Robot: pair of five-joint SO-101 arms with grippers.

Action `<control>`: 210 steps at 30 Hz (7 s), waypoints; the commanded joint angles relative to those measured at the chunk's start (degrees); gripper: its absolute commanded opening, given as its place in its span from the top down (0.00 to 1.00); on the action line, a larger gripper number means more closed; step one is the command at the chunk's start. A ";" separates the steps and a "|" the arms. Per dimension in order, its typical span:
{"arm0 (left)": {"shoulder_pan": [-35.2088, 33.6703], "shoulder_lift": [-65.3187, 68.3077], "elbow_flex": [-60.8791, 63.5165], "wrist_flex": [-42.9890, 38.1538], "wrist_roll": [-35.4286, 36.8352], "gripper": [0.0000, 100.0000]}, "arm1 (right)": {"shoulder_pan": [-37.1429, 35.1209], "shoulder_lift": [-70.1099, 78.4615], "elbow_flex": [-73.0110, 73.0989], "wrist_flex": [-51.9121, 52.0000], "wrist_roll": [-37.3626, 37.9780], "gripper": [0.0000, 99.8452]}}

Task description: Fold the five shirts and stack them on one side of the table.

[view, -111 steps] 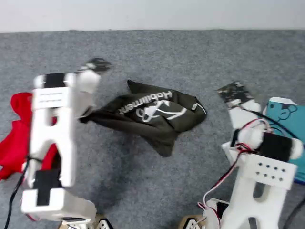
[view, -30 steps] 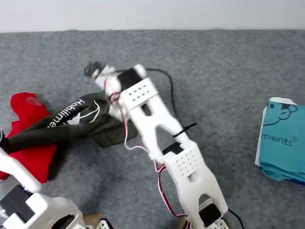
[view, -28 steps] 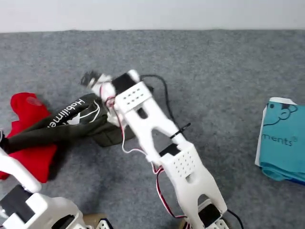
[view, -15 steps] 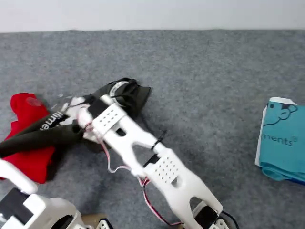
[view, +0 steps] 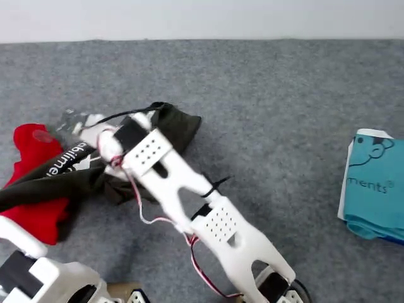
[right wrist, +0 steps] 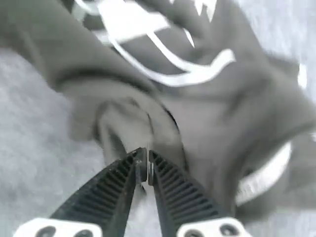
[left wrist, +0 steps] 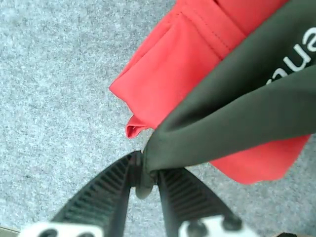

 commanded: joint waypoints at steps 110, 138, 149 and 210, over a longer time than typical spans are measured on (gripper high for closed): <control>52.84 -26.37 -34.33 -14.95 17.05 0.99 | 47.08 -81.89 15.21 -14.90 12.75 0.99; 53.80 -28.13 -58.68 9.05 5.63 0.99 | 50.24 -94.99 15.47 -30.02 32.26 0.99; 54.33 -38.15 -27.65 8.88 5.63 0.99 | 54.11 -95.08 22.51 -14.11 31.91 0.99; 50.02 37.10 -51.74 -17.67 -9.05 0.98 | 49.71 -36.00 51.08 -89.27 31.12 0.99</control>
